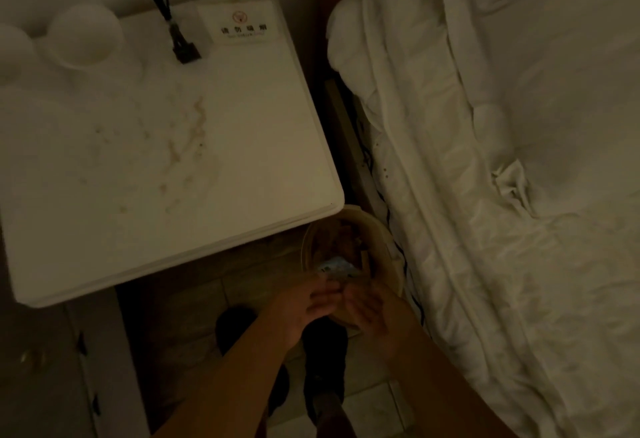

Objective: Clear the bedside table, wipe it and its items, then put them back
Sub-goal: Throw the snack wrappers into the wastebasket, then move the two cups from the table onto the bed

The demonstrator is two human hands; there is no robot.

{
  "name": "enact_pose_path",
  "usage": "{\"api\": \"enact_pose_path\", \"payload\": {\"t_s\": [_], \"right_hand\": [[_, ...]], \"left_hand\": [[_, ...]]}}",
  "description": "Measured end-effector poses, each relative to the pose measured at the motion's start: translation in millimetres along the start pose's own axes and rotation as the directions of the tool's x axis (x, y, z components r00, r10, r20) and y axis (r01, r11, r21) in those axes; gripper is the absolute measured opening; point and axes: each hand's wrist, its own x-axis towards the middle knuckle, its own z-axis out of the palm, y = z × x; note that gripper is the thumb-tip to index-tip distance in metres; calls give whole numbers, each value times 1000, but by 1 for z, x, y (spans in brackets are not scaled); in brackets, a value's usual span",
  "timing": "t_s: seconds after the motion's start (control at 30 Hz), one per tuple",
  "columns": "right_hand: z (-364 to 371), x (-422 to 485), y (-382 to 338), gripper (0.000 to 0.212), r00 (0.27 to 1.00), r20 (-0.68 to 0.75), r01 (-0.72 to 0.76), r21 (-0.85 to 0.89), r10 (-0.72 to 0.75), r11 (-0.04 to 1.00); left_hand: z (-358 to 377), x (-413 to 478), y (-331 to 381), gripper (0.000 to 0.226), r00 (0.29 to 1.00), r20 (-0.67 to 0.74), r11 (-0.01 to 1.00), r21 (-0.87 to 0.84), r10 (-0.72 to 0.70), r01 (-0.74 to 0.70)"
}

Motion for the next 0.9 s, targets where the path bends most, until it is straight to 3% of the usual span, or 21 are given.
{"api": "enact_pose_path", "payload": {"t_s": [0.13, 0.23, 0.37, 0.43, 0.5, 0.6, 0.67, 0.8, 0.9], "right_hand": [[28, -38, 0, 29, 995, 93, 43, -126, -31, 991], [56, -68, 3, 24, 984, 165, 104, -187, -73, 977], [114, -105, 10, 24, 955, 293, 124, -234, -52, 964], [147, -126, 16, 23, 927, 367, 203, -300, -83, 932], [184, -146, 25, 22, 890, 432, 334, -404, -144, 852], [237, -171, 38, 22, 822, 532, 521, -560, -203, 645], [275, -186, 48, 21, 794, 580, 573, -613, -182, 544], [337, -207, 59, 20, 774, 623, 601, -667, -113, 440], [376, -212, 62, 15, 724, 667, 689, -684, -177, 239]], "left_hand": [[-21, -41, 22, 14, 987, -25, 985, 80, 156, -153], [-40, -74, 42, 16, 960, -43, 948, 178, 277, -265], [-81, -121, 80, 19, 923, -59, 920, 126, 381, -372], [-107, -141, 102, 19, 886, -91, 877, 218, 455, -428], [-135, -160, 124, 17, 835, -123, 820, 314, 536, -479], [-173, -183, 154, 15, 754, -153, 737, 402, 639, -543], [-201, -198, 173, 14, 677, -184, 677, 433, 713, -595], [-235, -220, 211, 12, 536, -270, 595, 471, 800, -651], [-252, -227, 237, 8, 474, -297, 553, 564, 829, -613]]}}
